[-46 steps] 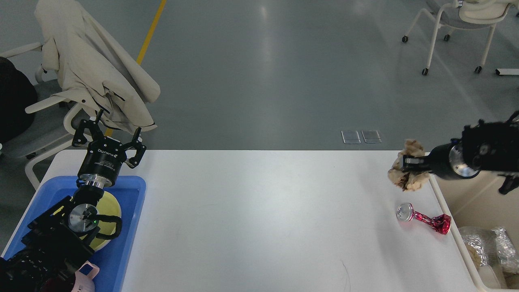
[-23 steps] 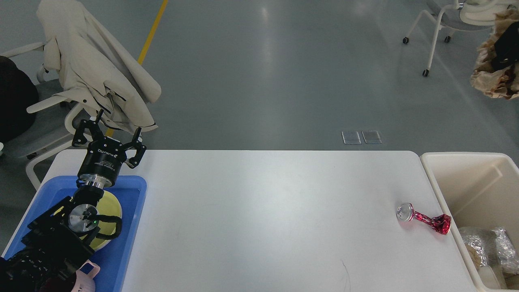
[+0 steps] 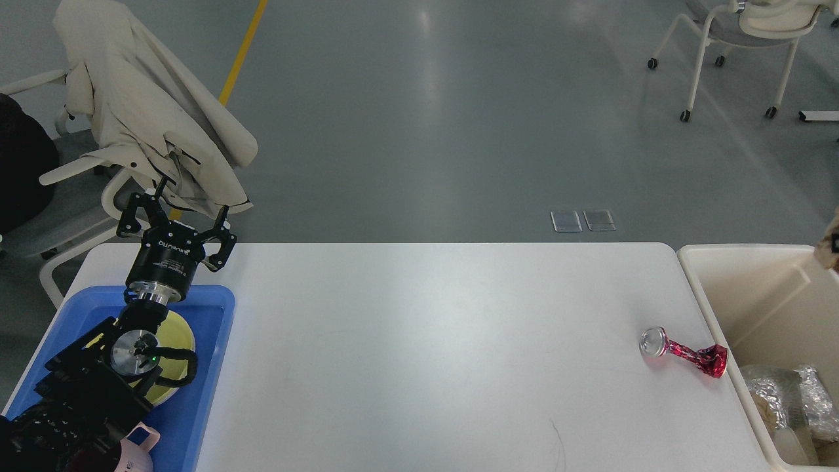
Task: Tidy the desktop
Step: 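Lift the beige paper and drop it into the white bin, then lower the right gripper toward the red plastic item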
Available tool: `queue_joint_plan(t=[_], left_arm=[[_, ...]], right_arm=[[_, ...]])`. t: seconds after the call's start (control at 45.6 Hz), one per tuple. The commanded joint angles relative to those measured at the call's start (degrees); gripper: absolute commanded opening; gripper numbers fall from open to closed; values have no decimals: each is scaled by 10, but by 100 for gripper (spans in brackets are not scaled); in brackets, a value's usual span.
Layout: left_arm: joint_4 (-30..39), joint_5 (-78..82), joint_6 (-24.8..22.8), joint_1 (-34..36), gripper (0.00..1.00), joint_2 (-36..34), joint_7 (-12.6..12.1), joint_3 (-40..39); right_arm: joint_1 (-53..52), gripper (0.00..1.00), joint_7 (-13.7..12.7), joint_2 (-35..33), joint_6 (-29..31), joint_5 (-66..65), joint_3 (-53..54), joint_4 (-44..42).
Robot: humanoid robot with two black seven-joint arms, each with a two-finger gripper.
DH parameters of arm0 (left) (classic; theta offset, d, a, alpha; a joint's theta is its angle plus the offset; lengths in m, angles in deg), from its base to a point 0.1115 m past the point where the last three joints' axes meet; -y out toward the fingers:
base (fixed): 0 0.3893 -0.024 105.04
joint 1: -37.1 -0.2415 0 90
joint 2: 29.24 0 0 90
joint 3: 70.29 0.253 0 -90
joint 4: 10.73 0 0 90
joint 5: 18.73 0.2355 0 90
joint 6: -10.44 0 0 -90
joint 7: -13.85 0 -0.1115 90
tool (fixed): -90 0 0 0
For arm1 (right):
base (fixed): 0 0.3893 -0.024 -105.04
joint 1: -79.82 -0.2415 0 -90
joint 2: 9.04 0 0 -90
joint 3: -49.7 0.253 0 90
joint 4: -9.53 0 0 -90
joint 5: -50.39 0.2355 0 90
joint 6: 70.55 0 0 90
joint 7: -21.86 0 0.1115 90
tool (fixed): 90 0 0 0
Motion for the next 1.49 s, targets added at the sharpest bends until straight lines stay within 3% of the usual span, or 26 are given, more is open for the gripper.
queue_joint_plan(t=[0.0,0.088,0.11,0.131,0.153,0.548,0.701,0.789,0.942,1.008,1.096,1.249,1.468], left_arm=[[0,0,0,0,100,0,0,0],[0,0,0,0,100,0,0,0],[0,0,0,0,100,0,0,0],[0,0,0,0,100,0,0,0],[0,0,0,0,100,0,0,0],[0,0,0,0,100,0,0,0],[0,0,0,0,100,0,-1,0],[0,0,0,0,100,0,-1,0],[0,0,0,0,100,0,-1,0],[0,0,0,0,100,0,-1,0],[0,0,0,0,100,0,-1,0],[0,0,0,0,100,0,-1,0],[0,0,0,0,100,0,-1,0]], right_arm=[[155,4,-38,38,-25,60,3,-47],[168,35,-54,48,-27,64,4,-51],[169,55,-56,48,-26,64,4,-51],[169,92,-56,48,-26,65,7,-51],[169,100,-57,48,-26,65,9,-51],[157,100,-56,48,-18,63,7,-31],[63,100,-50,20,-13,54,-13,17],[-98,100,-43,-4,-10,30,-46,155],[-564,100,-43,-18,-2,-124,-176,580],[-721,100,-43,6,58,-174,-204,704],[-872,100,-30,18,209,-219,-187,769],[-977,100,52,-5,483,-226,-49,755],[-1046,100,55,-36,496,-248,87,745]])
